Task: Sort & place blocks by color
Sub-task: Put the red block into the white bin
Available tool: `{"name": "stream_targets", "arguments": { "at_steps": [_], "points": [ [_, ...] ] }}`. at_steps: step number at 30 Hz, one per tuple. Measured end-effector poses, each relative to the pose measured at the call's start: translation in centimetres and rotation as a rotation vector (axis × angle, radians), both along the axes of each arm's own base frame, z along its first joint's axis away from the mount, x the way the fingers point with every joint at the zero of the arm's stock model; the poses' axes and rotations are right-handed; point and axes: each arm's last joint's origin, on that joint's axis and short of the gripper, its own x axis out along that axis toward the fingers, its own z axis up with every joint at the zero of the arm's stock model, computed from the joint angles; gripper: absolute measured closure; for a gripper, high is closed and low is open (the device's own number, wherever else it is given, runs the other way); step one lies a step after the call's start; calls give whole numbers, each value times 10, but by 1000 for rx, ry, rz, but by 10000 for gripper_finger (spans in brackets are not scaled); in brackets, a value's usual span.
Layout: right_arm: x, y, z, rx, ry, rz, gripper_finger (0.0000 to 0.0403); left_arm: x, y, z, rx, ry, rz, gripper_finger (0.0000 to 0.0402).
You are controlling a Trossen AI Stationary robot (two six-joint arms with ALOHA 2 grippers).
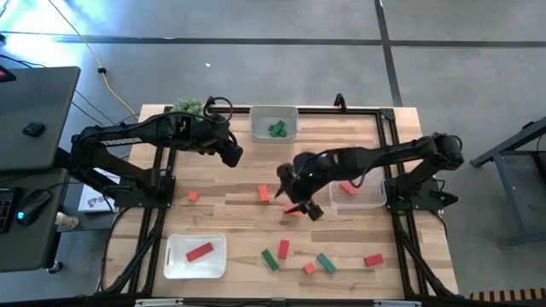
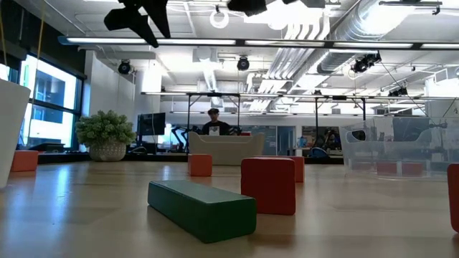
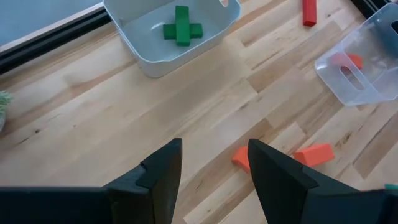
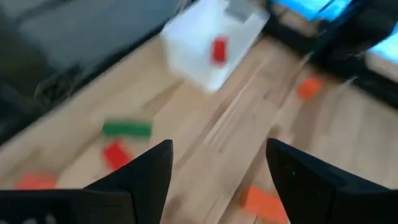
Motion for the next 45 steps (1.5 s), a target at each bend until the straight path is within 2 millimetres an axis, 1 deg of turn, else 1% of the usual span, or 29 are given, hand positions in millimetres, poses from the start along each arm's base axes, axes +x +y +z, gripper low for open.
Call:
{"name": "stream_targets", "arguments": {
  "at_steps": [5, 16, 28, 33, 39, 45],
  "points": [
    [5, 11, -23, -88, 85, 103, 155, 0, 0, 0, 1, 0, 1, 229],
    [21, 40, -74, -222, 162, 316, 155, 0, 0, 0, 2, 4, 1, 229],
    [30, 65, -111, -252, 204, 388, 155, -1, 0, 0, 7, 14, -14, 229],
    [35, 74, -121, -253, 182, 406, 155, 0, 0, 0, 3, 12, -17, 229],
    [36, 80, -131, -256, 197, 419, 155, 0, 0, 0, 0, 11, -18, 229],
    [39, 82, -147, -263, 227, 422, 155, 0, 0, 0, -7, 4, -4, 229]
  ]
}}
